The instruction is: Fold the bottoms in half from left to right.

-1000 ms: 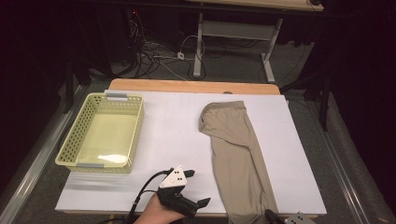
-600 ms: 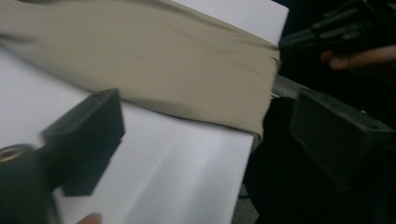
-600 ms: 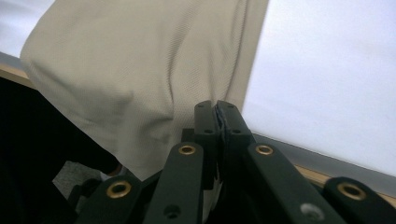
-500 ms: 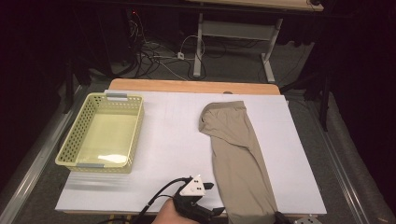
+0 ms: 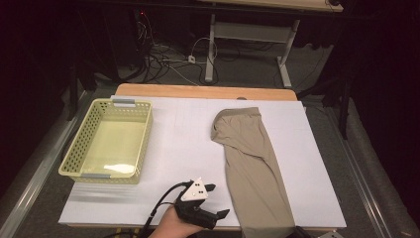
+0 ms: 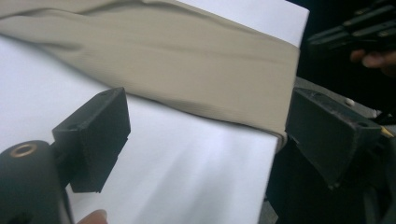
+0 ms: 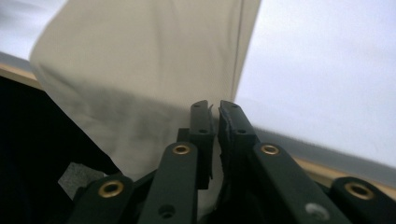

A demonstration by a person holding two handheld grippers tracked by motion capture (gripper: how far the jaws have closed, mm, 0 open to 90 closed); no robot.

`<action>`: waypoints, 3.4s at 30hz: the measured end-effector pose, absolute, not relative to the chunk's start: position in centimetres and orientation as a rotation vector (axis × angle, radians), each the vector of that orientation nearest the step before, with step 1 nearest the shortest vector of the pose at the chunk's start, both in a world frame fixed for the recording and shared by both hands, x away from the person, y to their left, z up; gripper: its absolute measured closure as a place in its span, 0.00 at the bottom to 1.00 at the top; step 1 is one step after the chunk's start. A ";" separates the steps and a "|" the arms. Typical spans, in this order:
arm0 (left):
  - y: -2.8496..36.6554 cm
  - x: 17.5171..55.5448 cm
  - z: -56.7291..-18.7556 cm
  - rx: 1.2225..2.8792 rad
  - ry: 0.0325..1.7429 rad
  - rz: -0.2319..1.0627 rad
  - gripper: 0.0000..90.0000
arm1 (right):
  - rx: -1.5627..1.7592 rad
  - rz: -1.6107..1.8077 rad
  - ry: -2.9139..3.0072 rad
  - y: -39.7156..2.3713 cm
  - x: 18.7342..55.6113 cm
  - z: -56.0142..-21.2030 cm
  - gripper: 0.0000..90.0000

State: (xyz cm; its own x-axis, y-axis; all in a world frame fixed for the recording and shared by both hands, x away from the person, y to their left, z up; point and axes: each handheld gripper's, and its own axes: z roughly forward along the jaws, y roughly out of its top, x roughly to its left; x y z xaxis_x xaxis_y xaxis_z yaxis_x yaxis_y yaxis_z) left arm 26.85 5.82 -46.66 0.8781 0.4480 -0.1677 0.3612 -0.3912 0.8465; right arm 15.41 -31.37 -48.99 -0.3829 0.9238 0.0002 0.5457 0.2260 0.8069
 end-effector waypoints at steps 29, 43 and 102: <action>15.0 27.9 -48.6 1.908 0.805 0.193 0.00 | 1.196 1.133 2.062 -26.6 23.6 -46.8 0.82; 14.9 27.9 -48.6 1.919 0.780 0.188 0.00 | 1.254 0.925 2.114 -24.6 36.6 -46.5 0.73; 16.1 28.2 -48.6 1.912 0.766 0.308 0.00 | 1.067 0.957 2.330 -13.0 45.2 -47.6 0.76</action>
